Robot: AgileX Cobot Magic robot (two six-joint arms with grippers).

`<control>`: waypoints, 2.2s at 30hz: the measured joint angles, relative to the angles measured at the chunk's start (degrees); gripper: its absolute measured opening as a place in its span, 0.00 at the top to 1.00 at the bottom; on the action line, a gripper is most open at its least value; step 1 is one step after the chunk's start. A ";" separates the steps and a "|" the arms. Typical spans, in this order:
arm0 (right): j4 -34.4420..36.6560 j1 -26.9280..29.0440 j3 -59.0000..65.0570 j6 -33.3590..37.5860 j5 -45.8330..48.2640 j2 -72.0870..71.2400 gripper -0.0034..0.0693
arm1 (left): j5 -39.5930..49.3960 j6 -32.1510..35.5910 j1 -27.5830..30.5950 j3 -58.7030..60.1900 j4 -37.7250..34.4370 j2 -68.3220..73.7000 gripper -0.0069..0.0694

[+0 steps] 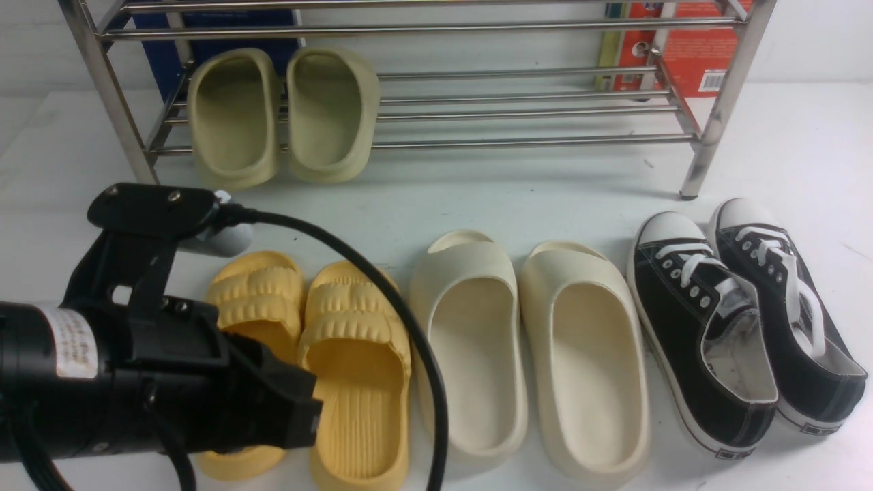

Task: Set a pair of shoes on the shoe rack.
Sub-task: Use the left arm to grab the shoe closest to it

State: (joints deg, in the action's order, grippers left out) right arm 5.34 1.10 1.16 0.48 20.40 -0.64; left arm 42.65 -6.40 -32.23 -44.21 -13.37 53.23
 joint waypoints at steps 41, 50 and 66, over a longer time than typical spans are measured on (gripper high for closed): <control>0.35 0.00 0.00 0.00 -0.05 0.00 0.62 | 0.67 -25.39 -8.00 -31.35 24.50 50.68 0.51; 0.35 0.00 0.00 0.00 -0.05 0.00 0.62 | -4.94 -34.37 -8.00 -31.35 33.06 54.73 0.49; 0.35 0.00 0.00 0.00 -0.08 0.00 0.62 | -3.65 -38.50 -8.09 -31.74 34.39 52.83 0.87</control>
State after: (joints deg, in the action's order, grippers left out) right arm 5.68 1.10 1.16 0.48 20.33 -0.64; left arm 39.00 -44.90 -40.32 -75.96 21.03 106.05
